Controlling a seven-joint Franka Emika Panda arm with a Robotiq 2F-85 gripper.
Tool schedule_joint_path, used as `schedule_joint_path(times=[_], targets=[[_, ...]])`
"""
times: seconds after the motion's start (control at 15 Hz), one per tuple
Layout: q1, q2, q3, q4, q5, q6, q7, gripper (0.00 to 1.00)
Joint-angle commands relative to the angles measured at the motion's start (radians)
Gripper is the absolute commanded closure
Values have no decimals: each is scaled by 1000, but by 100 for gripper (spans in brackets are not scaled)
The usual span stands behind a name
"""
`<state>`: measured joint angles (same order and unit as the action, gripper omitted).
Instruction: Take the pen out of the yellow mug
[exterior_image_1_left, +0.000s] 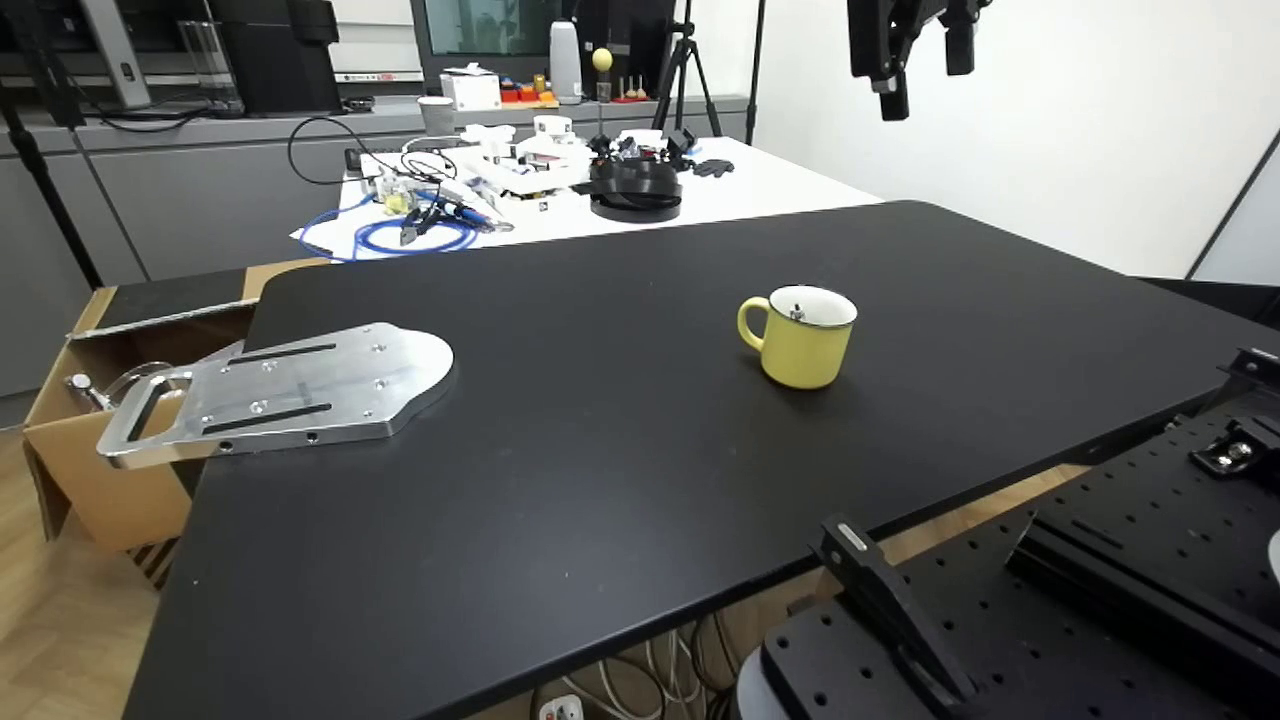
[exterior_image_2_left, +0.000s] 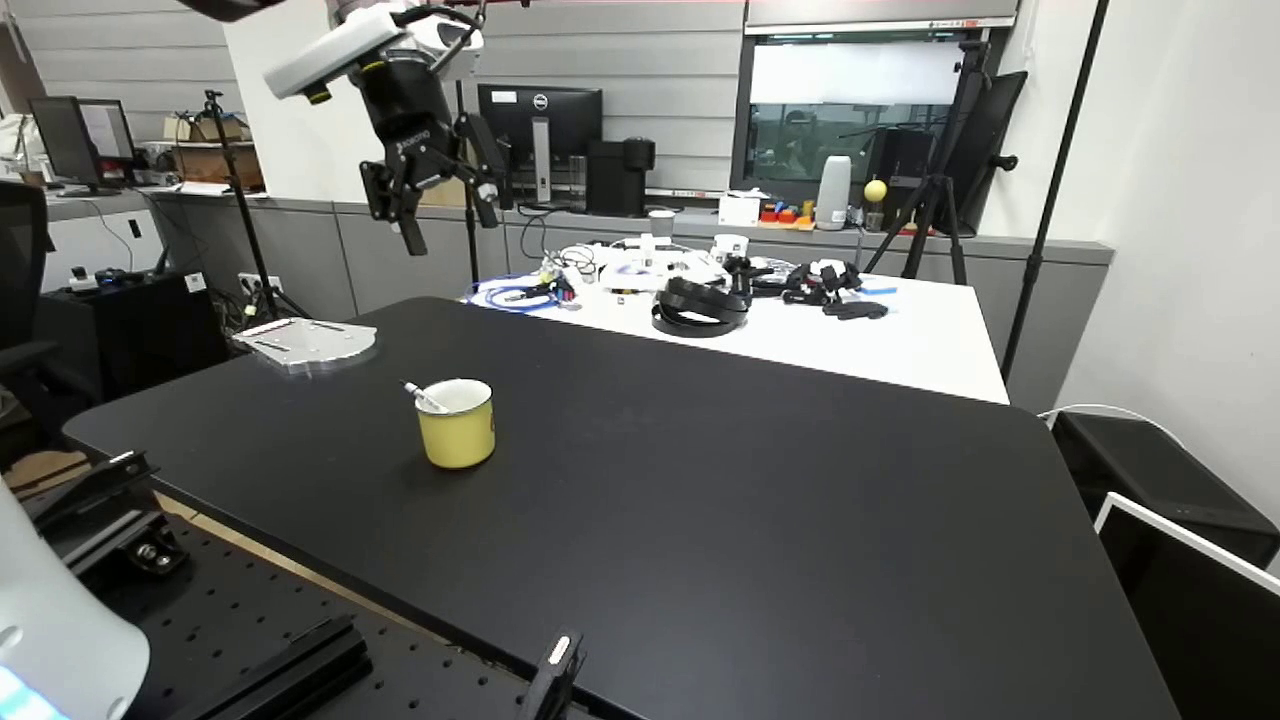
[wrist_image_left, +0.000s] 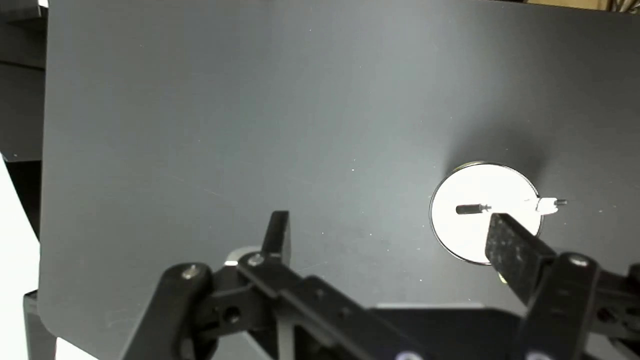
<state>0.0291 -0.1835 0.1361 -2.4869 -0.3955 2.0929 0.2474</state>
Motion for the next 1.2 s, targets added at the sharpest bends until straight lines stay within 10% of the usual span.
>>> schedule_joint_path(times=[0.0,1.13], targets=[[30,-4,45,-41,-65,17,146,0],[78,140,80,-136,-336,469,359,0]])
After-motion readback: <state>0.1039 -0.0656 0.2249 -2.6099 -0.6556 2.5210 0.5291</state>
